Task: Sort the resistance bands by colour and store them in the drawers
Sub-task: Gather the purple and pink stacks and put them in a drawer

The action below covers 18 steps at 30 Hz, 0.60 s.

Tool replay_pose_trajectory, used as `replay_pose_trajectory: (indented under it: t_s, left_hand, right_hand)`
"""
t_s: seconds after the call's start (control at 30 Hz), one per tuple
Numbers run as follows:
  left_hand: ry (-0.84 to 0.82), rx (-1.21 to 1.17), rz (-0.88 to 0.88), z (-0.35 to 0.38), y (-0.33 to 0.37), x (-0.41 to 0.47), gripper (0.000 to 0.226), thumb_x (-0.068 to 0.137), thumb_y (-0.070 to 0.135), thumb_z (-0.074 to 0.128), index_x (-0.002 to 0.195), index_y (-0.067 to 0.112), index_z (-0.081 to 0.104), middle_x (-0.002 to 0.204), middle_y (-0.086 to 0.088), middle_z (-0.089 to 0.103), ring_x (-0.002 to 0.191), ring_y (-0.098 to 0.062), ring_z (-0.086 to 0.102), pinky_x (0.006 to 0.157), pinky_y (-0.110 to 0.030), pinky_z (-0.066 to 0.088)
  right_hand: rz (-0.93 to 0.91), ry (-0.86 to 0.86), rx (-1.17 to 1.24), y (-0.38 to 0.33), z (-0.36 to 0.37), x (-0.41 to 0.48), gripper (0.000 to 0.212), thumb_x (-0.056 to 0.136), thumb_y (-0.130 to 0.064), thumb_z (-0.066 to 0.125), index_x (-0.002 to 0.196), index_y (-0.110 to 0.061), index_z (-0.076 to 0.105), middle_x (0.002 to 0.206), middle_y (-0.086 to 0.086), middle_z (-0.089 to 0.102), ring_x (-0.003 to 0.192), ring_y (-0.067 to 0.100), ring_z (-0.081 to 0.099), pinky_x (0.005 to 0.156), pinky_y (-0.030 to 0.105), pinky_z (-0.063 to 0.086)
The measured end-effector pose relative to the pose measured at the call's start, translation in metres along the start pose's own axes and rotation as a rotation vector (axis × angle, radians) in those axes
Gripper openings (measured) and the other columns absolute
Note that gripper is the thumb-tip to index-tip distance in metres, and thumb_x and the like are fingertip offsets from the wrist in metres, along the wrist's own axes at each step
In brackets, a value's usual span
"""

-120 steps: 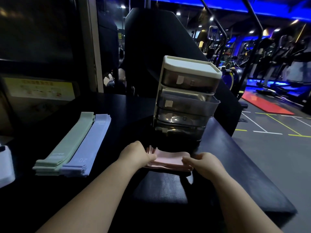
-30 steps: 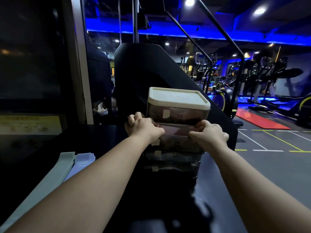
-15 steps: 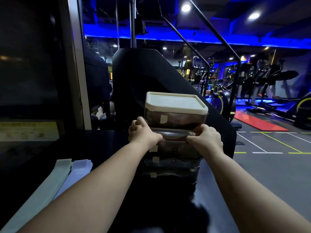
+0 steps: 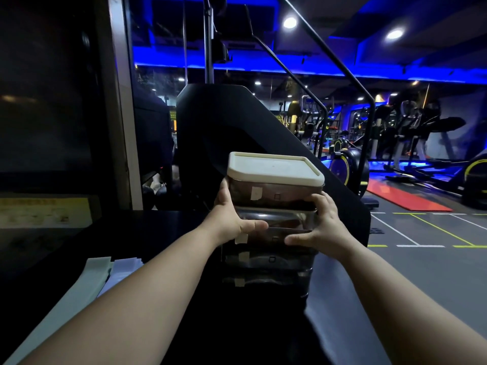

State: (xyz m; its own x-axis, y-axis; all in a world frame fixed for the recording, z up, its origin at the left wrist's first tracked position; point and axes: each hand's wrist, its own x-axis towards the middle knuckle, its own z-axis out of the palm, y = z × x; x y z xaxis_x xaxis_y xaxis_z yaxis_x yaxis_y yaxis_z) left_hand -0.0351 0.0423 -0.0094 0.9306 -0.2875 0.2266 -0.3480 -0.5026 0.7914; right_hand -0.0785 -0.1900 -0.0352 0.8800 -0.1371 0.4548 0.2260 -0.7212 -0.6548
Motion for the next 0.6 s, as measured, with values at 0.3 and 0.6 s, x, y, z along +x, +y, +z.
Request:
replay_pose_trajectory:
  t_s: [0.3, 0.6]
  left_hand:
    - [0.121, 0.031, 0.025, 0.0, -0.012, 0.008, 0.138, 0.063, 0.03, 0.091, 0.152, 0.033, -0.015, 0.161, -0.005, 0.01, 0.143, -0.026, 0.027, 0.111, -0.033, 0.031]
    - [0.302, 0.165, 0.018, 0.012, -0.014, 0.015, 0.105, 0.066, 0.04, 0.087, 0.148, 0.018, 0.026, 0.147, -0.008, 0.038, 0.133, -0.029, 0.043, 0.105, -0.038, 0.04]
  right_hand:
    - [-0.024, 0.145, 0.072, 0.006, 0.005, 0.002, 0.096, 0.047, -0.021, 0.097, 0.127, -0.027, 0.044, 0.122, -0.009, 0.042, 0.113, 0.013, 0.048, 0.083, 0.014, 0.038]
    - [-0.006, 0.208, 0.056, 0.02, 0.022, 0.01, 0.086, 0.06, -0.029, 0.092, 0.124, -0.032, 0.035, 0.132, -0.015, 0.025, 0.114, 0.024, 0.049, 0.098, 0.042, 0.046]
